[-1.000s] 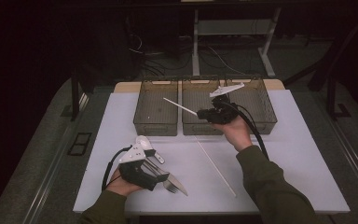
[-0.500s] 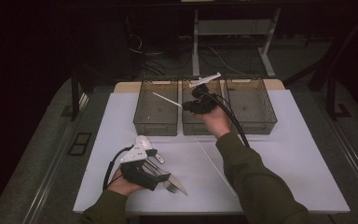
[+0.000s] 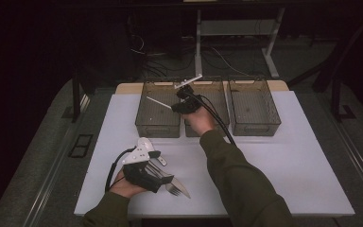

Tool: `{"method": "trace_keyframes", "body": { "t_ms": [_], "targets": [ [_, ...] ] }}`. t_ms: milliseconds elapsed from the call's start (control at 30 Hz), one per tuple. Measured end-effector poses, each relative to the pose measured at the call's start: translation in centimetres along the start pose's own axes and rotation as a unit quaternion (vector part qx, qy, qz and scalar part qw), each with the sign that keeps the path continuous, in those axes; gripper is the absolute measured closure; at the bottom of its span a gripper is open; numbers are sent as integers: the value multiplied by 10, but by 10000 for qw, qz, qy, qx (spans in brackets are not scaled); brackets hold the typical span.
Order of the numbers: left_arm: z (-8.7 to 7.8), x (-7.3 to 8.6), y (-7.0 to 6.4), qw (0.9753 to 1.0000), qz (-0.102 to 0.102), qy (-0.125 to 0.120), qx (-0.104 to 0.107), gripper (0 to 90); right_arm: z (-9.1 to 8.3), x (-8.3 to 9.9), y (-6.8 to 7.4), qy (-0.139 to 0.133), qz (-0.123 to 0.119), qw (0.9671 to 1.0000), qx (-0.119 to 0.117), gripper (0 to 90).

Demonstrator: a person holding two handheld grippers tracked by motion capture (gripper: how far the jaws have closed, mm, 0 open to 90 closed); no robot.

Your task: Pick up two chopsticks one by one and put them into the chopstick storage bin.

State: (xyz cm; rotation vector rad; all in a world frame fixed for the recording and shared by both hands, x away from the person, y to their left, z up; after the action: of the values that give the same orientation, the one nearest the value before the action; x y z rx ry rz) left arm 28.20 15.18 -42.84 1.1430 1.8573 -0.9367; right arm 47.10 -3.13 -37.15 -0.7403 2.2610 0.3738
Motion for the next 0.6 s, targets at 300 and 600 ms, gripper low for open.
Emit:
{"method": "trace_keyframes", "body": {
  "t_ms": [300, 600],
  "targets": [
    [1, 0, -1, 10000, -69, 4, 41, 0, 19, -4, 9, 119, 60, 9999, 106, 840],
    [2, 0, 0, 10000, -77, -18, 59, 0, 34, -7, 19, 256, -4, 9994, 240, 835]
  ]
}}
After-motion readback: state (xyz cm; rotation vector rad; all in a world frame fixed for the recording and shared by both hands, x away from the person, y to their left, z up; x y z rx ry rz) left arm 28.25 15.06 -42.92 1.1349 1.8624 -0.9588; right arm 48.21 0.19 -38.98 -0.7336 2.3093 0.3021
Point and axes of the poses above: each handheld gripper's, and its own axes: z roughly forward along the jaws, x roughly out of its underside, y roughly to its left, the point moved 1 cm from there along z, roughly forward along the jaws, and after that the axes turned 9 degrees about x, right-handed, at the moved point
